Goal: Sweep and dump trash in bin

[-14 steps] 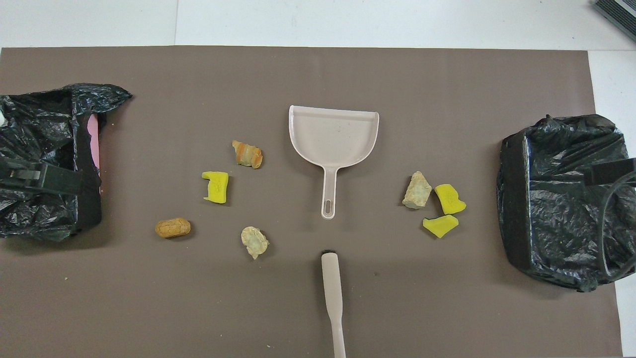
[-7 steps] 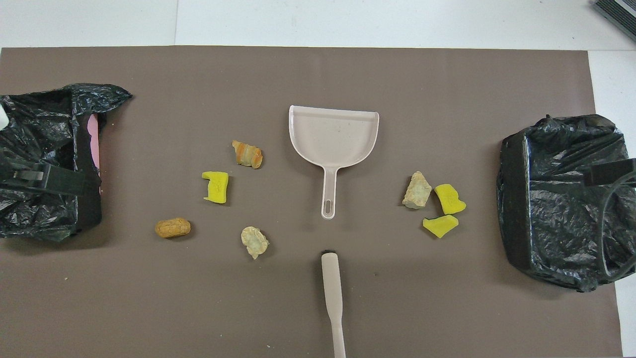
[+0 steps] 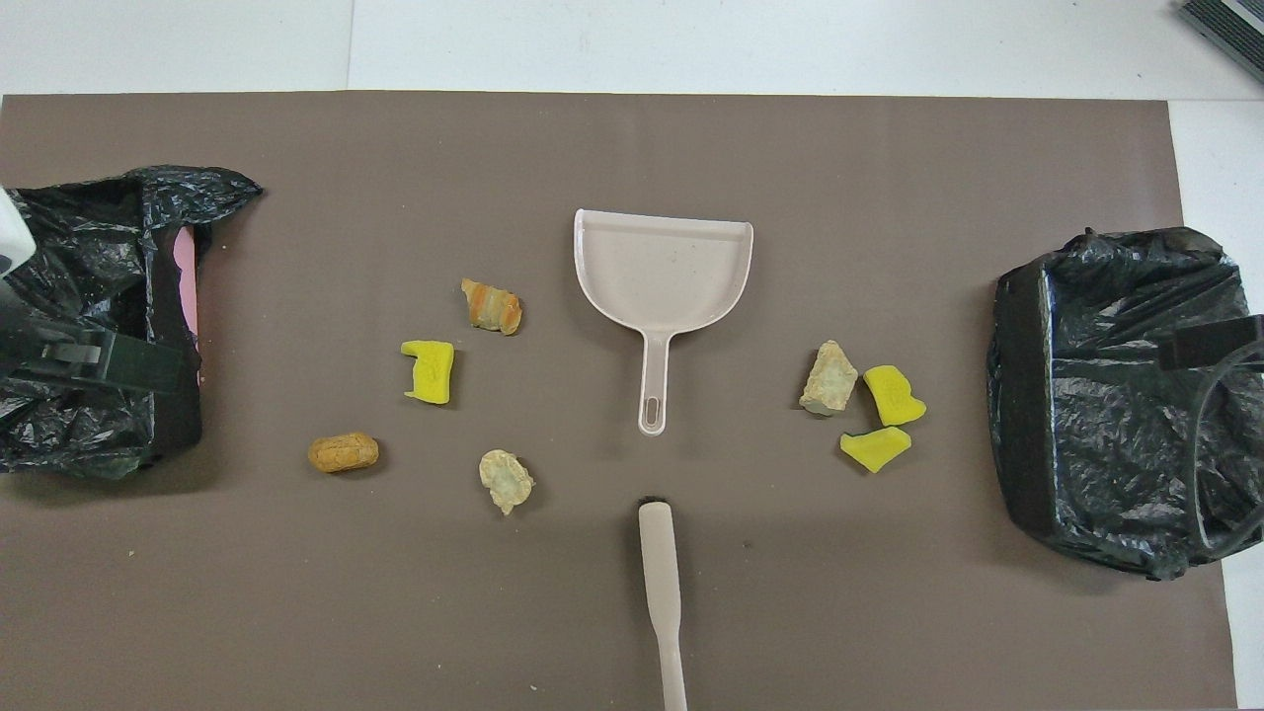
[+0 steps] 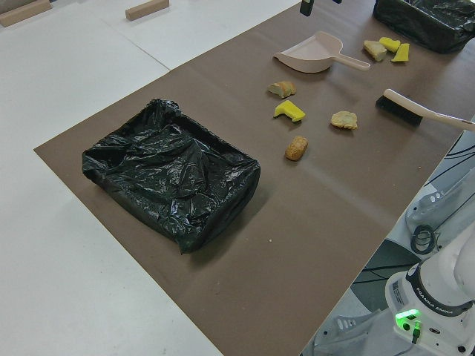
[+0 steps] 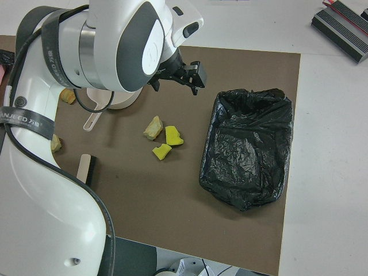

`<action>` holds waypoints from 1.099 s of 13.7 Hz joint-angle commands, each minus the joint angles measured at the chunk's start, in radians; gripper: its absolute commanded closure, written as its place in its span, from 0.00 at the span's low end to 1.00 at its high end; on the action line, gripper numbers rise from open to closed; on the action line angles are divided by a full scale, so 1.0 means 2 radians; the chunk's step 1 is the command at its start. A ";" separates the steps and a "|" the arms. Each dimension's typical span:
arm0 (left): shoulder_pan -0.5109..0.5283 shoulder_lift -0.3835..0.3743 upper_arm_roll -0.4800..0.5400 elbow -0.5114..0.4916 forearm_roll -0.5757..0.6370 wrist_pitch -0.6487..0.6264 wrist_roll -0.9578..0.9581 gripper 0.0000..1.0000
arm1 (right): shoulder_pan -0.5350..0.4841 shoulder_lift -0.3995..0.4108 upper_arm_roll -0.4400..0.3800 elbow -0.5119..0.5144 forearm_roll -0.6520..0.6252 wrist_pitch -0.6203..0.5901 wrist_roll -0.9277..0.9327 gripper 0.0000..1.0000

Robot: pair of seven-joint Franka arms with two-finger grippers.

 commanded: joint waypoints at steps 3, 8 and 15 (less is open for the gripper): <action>-0.015 -0.023 0.004 -0.030 -0.022 0.010 -0.001 0.00 | -0.008 -0.010 0.004 -0.008 0.003 -0.010 -0.014 0.00; -0.054 -0.034 0.004 -0.063 -0.031 0.032 -0.028 0.00 | -0.010 -0.010 0.004 -0.009 0.003 -0.010 -0.015 0.00; -0.145 -0.047 0.003 -0.131 -0.031 0.084 -0.133 0.00 | -0.011 -0.010 0.004 -0.010 0.003 -0.012 -0.016 0.00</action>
